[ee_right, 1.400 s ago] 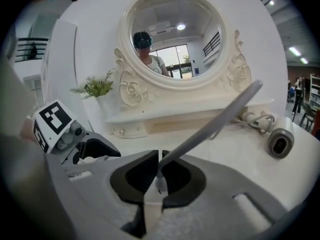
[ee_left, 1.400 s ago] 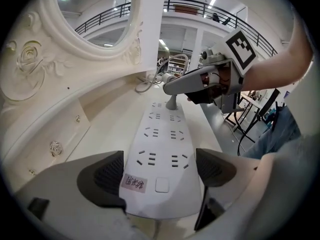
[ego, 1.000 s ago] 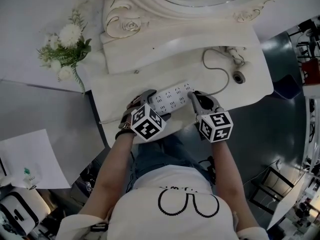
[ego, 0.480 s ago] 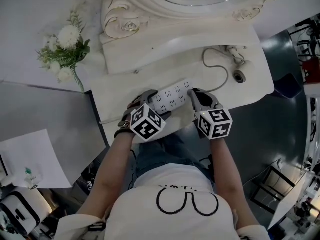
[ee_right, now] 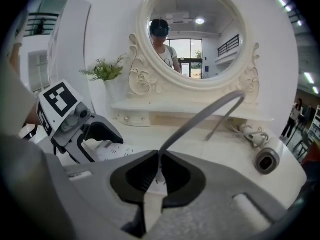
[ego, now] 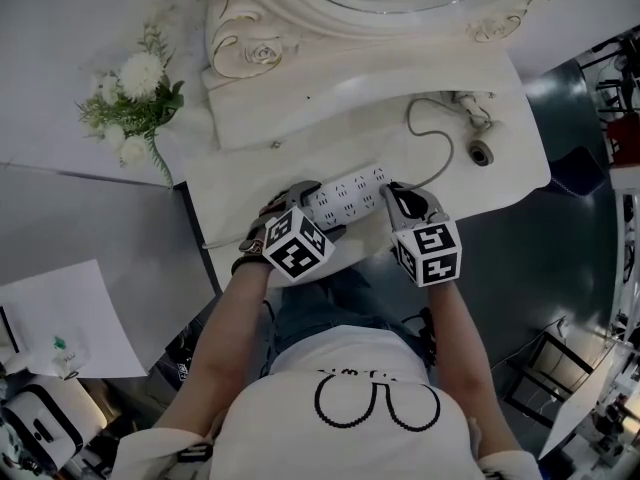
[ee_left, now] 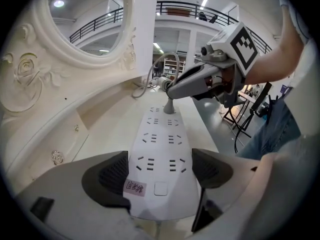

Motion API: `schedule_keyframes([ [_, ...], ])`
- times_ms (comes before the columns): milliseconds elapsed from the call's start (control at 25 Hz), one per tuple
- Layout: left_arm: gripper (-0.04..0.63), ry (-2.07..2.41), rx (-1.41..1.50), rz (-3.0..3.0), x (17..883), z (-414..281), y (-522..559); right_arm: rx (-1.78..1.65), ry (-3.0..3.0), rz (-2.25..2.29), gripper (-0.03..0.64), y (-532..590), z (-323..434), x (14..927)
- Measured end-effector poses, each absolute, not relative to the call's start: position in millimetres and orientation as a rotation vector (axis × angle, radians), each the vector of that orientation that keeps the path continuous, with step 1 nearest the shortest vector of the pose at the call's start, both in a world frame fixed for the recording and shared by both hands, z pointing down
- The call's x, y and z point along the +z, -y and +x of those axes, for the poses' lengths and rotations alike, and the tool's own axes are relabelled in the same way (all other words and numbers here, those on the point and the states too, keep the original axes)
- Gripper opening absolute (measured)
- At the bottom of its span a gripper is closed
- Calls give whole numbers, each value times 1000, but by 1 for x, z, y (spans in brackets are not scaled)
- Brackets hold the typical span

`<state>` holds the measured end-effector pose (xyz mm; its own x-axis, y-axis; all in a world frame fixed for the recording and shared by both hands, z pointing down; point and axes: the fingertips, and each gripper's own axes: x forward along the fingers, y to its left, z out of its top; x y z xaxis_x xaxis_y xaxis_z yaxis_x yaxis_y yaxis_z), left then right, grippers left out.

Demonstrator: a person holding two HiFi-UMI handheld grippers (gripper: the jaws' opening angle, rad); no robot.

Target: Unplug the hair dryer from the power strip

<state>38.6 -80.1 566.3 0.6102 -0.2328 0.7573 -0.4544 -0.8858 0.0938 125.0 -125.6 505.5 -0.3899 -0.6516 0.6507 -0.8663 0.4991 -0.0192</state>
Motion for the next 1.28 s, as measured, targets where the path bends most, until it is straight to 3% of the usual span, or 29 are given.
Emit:
schedule_keyframes([
  [320,396,575,1131,2546,566,38,82,863,2286,1407,23,124,141,507],
  [640,394,475,1220,2580,567,43,76,377,2140,1269,21,116,128,505],
  [960,397,590,1128,2535,565,42,84,825,2251,1458,23,128,144,504],
  [1280,402,487,1221,2540,568,46,77,386,2111,1297,23,112,132,504],
])
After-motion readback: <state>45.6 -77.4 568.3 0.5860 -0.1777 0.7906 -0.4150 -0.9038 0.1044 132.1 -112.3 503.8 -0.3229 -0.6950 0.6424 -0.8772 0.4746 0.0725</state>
